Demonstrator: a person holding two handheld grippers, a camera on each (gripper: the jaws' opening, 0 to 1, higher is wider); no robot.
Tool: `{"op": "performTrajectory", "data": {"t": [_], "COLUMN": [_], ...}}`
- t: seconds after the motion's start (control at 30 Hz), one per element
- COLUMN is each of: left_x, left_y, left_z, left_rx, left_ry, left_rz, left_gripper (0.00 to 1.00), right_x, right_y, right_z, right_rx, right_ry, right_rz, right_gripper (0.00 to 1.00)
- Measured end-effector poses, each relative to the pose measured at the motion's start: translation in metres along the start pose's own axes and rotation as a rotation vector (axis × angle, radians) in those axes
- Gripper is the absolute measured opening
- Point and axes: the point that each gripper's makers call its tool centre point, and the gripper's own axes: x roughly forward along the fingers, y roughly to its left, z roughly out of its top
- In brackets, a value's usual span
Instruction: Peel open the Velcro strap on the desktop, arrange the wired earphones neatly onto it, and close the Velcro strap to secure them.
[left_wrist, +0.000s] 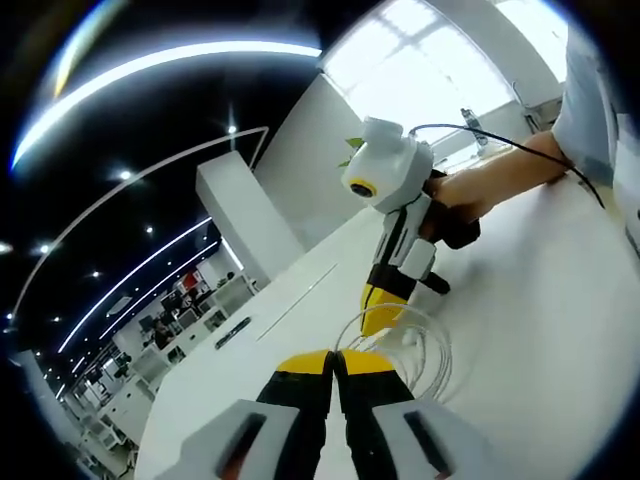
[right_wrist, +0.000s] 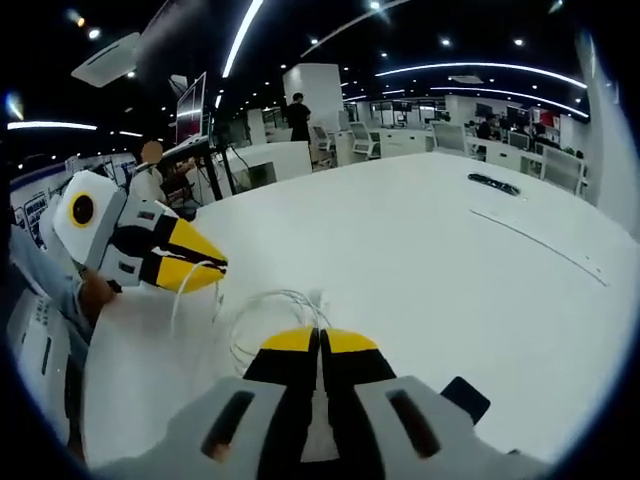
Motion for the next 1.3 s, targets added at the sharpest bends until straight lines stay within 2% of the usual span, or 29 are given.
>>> {"op": "performTrajectory", "data": {"t": [0.33,0.57,0.67,1.3], "left_x": [0.001,0.000,0.001,0.003], "left_y": [0.004,0.005,0.005,0.005], "left_z": [0.000,0.005,0.004,0.000], "left_rx": [0.029,0.053,0.083,0.141], "left_ry": [-0.002,-0.027,-0.020,0.011], "left_rz": [0.023,0.034,0.042,0.053], "left_gripper": [0.07,0.07,0.07,0.08], "right_x": [-0.016,-0.022,-0.023,-0.023], "right_y": [0.016,0.030,0.034,0.057], "right_z": [0.014,0.021,0.023,0.026], "right_rx": [-0.032,-0.035,-0.028,-0.081], "right_ry": [-0.061,-0.086,-0.098,-0.098], "right_rz": [0.015,0.048,0.066,0.125], "right_gripper": [0.04,0.03,0.03,0.03]}}
